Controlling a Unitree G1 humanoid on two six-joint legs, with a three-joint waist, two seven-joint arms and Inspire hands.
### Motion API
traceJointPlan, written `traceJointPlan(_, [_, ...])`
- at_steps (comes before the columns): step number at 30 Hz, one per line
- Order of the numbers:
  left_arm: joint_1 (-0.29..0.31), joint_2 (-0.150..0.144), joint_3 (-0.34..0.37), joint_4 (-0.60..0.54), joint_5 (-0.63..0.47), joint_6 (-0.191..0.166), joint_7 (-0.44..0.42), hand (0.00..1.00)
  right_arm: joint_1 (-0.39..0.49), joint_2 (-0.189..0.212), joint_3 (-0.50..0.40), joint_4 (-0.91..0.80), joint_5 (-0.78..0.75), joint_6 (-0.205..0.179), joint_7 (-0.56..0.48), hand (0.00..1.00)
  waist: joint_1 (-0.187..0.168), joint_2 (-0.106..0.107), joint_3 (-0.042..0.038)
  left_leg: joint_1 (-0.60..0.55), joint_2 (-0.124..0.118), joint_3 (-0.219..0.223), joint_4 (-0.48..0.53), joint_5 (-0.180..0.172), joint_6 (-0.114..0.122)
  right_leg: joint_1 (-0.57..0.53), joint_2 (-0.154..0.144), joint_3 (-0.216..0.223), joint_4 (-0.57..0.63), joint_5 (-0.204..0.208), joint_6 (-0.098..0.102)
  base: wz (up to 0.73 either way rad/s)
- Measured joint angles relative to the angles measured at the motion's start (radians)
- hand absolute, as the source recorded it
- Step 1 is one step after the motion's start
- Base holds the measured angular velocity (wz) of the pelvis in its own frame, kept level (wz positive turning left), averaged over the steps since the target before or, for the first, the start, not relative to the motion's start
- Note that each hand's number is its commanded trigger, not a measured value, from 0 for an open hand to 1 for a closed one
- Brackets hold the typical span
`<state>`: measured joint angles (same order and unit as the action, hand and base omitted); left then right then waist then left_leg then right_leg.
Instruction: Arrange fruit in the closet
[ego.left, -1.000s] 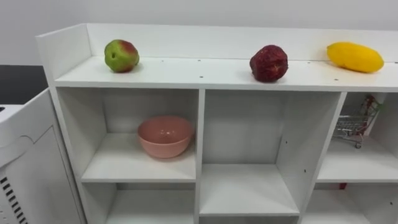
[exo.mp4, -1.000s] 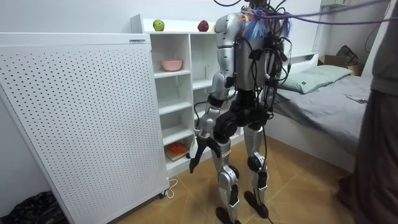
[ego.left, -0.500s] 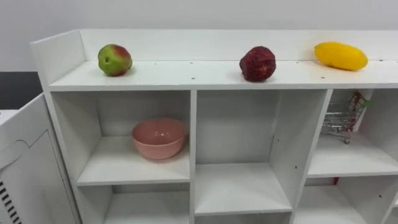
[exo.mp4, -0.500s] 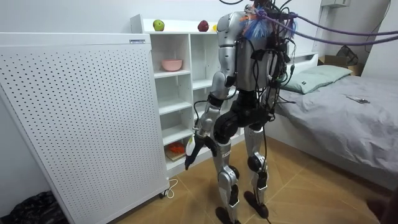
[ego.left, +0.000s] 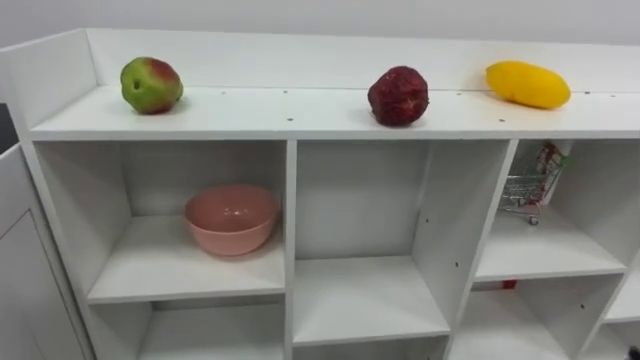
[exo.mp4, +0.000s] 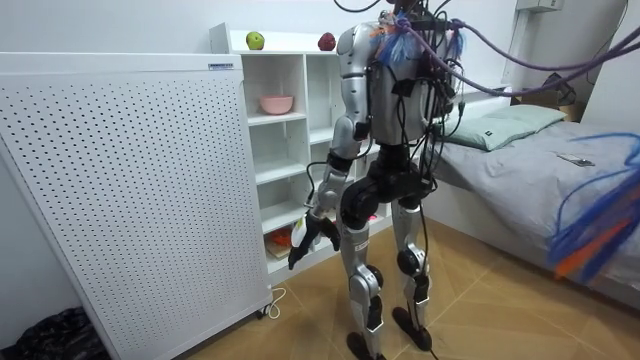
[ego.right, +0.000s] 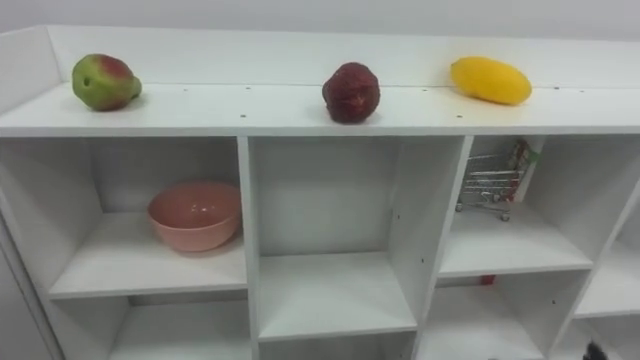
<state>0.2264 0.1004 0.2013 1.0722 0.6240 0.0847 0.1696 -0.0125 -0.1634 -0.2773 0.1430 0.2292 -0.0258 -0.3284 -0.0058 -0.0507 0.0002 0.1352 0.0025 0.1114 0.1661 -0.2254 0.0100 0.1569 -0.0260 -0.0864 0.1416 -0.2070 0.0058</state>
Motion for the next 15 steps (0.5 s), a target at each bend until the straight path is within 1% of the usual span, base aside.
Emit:
traceJointPlan(2, [0.001,0.001,-0.002,-0.001,-0.002,0.0,0.003,0.0,-0.016,-0.001,0.003,-0.072,-0.006,-0.006,-0.011,0.0,0.01,0.003,0.0009,-0.001,0.0,-0.003,0.0,0.0,0.0,0.0,0.0,0.001,0.0,0.0,0.0,-0.1])
traceJointPlan(3, [0.003,0.003,-0.018,-0.001,-0.001,-0.002,0.009,0.0,-0.03,-0.001,0.01,-0.113,-0.009,-0.007,-0.025,0.0,0.011,0.006,0.0025,-0.002,0.0,-0.005,0.0,0.0,0.0,-0.001,0.0,-0.001,0.0,0.0,0.0,0.0])
traceJointPlan(4, [0.009,0.003,-0.022,-0.001,-0.001,-0.003,0.013,0.0,-0.038,-0.002,0.015,-0.13,-0.018,-0.009,-0.031,0.0,0.012,0.008,0.0029,-0.004,0.0,-0.006,0.0,0.0,0.0,-0.001,0.0,-0.005,0.0,0.0,0.0,0.07])
traceJointPlan(5, [0.011,0.003,-0.032,-0.001,-0.001,-0.005,0.015,0.0,-0.057,-0.003,0.021,-0.152,-0.042,-0.019,-0.038,0.0,0.011,0.01,0.0038,-0.006,0.0,-0.008,0.0,0.0,0.0,-0.001,-0.001,-0.018,-0.001,0.0,0.0,0.1])
traceJointPlan(8, [0.009,0.002,-0.039,-0.001,0.0,-0.018,0.014,0.0,-0.097,-0.012,0.025,-0.219,-0.048,-0.023,-0.04,0.0,0.014,0.011,0.0024,-0.012,0.001,-0.014,0.001,0.0,0.0,-0.007,-0.001,-0.03,-0.001,0.0,0.0,0.08])
traceJointPlan(9, [0.007,0.002,-0.04,-0.001,0.0,-0.022,0.014,0.0,-0.112,-0.027,0.029,-0.255,-0.048,-0.029,-0.041,0.0,0.014,0.011,0.0004,-0.021,0.0,-0.019,0.002,0.0,0.0,-0.016,-0.001,-0.032,0.0,0.0,0.0,0.09])
traceJointPlan(10, [0.006,0.001,-0.04,-0.001,-0.001,-0.023,0.014,0.0,-0.12,-0.038,0.031,-0.27,-0.048,-0.031,-0.04,0.0,0.014,0.011,0.0004,-0.023,0.0,-0.021,0.002,0.0,0.0,-0.016,-0.001,-0.034,0.0,0.0,0.0,0.11])
traceJointPlan(12, [0.005,0.003,-0.055,0.008,-0.001,-0.023,0.014,0.0,-0.14,-0.082,0.042,-0.305,-0.047,-0.049,-0.038,0.0,0.014,0.007,-0.0019,-0.023,0.0,-0.033,0.002,0.0,0.0,-0.008,-0.001,-0.045,0.001,0.0,0.0,0.14])
traceJointPlan(14, [0.003,0.003,-0.069,0.01,-0.001,-0.024,0.014,0.0,-0.158,-0.097,0.055,-0.319,-0.049,-0.051,-0.032,0.0,0.015,0.002,-0.0026,-0.018,0.0,-0.033,0.002,0.0,0.0,0.0,-0.001,-0.053,0.001,0.0,0.0,0.09])
traceJointPlan(15, [0.003,0.004,-0.078,0.01,-0.002,-0.024,0.014,0.0,-0.178,-0.103,0.063,-0.32,-0.049,-0.051,-0.024,0.0,0.015,-0.003,-0.0016,-0.018,0.0,-0.033,0.004,0.0,0.0,0.0,-0.001,-0.053,0.002,0.0,0.0,0.0])
